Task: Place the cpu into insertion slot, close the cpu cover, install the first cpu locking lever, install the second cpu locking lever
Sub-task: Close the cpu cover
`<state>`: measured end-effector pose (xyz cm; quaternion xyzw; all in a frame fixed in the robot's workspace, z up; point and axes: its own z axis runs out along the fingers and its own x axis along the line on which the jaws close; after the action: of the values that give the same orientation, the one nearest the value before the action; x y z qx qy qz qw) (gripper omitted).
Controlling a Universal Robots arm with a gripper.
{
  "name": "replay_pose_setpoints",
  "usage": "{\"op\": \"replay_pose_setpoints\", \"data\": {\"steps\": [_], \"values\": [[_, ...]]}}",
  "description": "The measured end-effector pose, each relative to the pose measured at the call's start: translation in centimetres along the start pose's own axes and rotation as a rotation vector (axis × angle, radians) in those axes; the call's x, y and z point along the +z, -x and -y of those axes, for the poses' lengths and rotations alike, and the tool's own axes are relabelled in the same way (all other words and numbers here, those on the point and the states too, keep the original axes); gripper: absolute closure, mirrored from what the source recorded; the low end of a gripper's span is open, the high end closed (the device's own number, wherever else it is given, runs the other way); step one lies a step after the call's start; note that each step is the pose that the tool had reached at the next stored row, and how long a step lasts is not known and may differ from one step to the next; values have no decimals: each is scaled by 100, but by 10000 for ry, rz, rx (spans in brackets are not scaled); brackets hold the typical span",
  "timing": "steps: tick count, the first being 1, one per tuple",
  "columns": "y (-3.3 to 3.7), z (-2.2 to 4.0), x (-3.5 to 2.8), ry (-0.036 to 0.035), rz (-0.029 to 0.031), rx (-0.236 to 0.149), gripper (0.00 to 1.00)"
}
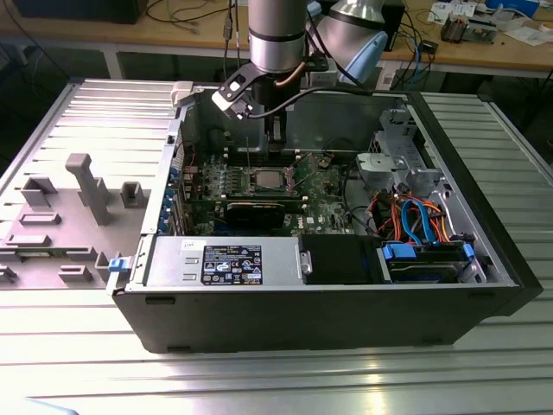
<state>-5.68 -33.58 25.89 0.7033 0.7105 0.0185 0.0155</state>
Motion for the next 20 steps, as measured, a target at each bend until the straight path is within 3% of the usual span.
{"op": "replay_pose_setpoints", "data": {"steps": [20], "values": [[0,-3,-54,0,0,0,89]]}}
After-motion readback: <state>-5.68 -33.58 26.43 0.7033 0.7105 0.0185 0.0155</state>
